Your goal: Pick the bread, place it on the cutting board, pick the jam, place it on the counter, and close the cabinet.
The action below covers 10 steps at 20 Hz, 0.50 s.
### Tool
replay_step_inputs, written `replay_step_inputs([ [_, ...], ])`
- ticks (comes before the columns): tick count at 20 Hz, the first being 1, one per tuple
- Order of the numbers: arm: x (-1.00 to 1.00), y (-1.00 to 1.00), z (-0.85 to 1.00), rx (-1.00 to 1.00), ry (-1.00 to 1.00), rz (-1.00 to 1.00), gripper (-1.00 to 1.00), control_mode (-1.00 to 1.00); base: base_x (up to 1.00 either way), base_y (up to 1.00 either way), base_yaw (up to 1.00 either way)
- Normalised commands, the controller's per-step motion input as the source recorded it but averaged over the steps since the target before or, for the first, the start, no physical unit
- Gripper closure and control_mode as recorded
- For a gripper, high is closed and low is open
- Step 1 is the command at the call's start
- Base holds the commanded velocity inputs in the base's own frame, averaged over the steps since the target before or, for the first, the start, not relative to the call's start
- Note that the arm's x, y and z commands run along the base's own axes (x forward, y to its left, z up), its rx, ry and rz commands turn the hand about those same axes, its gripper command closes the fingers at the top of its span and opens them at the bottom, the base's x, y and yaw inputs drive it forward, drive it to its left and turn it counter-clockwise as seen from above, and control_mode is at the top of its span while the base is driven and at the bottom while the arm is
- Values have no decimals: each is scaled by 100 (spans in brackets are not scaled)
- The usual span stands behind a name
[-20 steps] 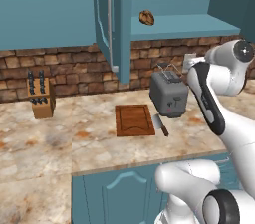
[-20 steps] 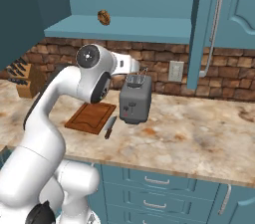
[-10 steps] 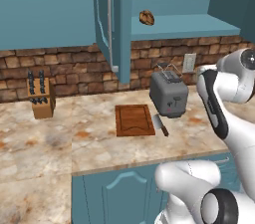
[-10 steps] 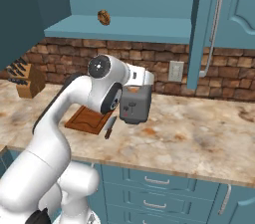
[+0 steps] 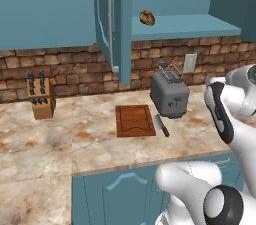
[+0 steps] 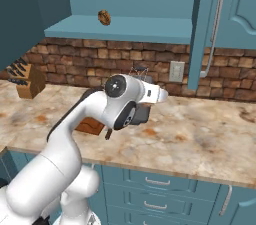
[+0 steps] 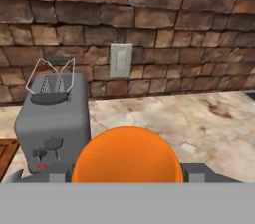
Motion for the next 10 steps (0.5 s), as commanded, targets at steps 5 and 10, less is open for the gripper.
replay_step_inputs([
  [5,28,-25,-42,0,0,-2,100,-100,0,0,0],
  [10,22,-28,-39,0,2,-2,100,-100,0,0,0],
])
